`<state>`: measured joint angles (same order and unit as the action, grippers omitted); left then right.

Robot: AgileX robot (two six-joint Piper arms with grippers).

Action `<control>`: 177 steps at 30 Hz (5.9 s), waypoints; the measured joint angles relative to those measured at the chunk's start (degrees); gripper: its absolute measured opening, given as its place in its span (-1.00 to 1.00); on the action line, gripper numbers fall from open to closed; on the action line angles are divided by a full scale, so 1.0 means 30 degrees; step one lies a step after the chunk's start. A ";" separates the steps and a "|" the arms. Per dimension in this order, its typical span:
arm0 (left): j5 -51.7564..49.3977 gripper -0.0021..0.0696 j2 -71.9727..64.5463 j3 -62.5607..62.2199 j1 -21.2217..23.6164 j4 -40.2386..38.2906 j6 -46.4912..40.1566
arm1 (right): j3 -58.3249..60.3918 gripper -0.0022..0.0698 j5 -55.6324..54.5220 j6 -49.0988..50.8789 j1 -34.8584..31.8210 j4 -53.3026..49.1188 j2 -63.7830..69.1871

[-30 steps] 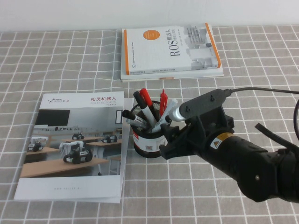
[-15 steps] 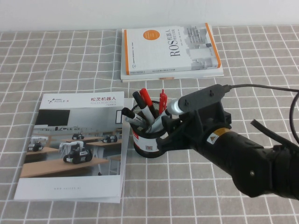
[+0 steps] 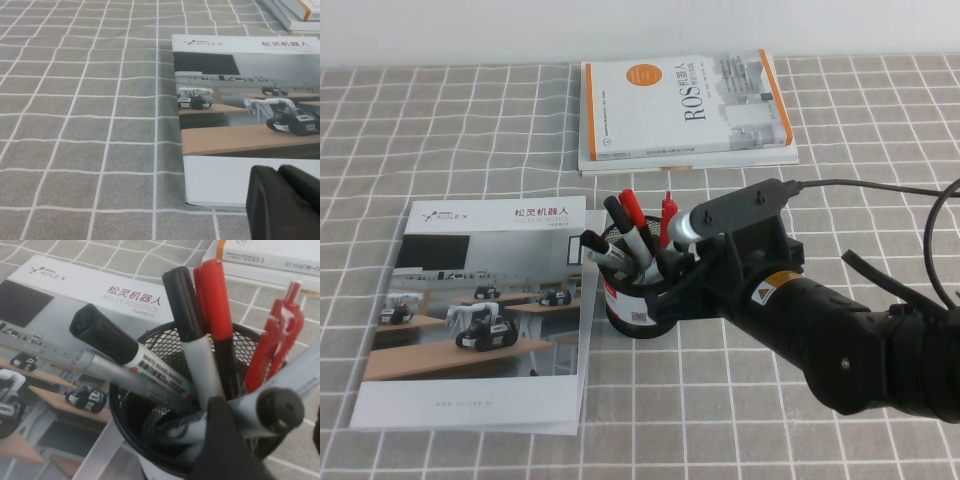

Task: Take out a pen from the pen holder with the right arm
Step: Pick up the pen from the pen holder

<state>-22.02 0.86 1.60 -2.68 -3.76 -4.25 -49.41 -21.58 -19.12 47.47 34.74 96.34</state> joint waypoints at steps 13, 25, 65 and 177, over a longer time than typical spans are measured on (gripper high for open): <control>0.0000 -0.95 0.0000 0.0000 0.0000 0.0000 0.0000 | -0.0657 -0.03 -0.0271 0.0008 0.0000 0.0000 0.0236; 0.0000 -0.95 0.0000 0.0000 0.0000 0.0000 0.0000 | -0.0977 -0.08 -0.0121 0.0008 0.0000 0.0000 0.0720; 0.0000 -0.95 0.0000 0.0000 0.0000 0.0000 0.0000 | -0.0977 -0.04 -0.0658 0.0874 0.0000 0.0000 0.0281; 0.0000 -0.95 0.0000 0.0000 0.0000 0.0000 0.0000 | -0.7641 0.13 1.6724 -0.1296 -0.3978 0.4412 -0.0456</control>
<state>-22.02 0.86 1.60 -2.68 -3.76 -4.25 -72.33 28.59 -23.01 35.54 47.98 94.97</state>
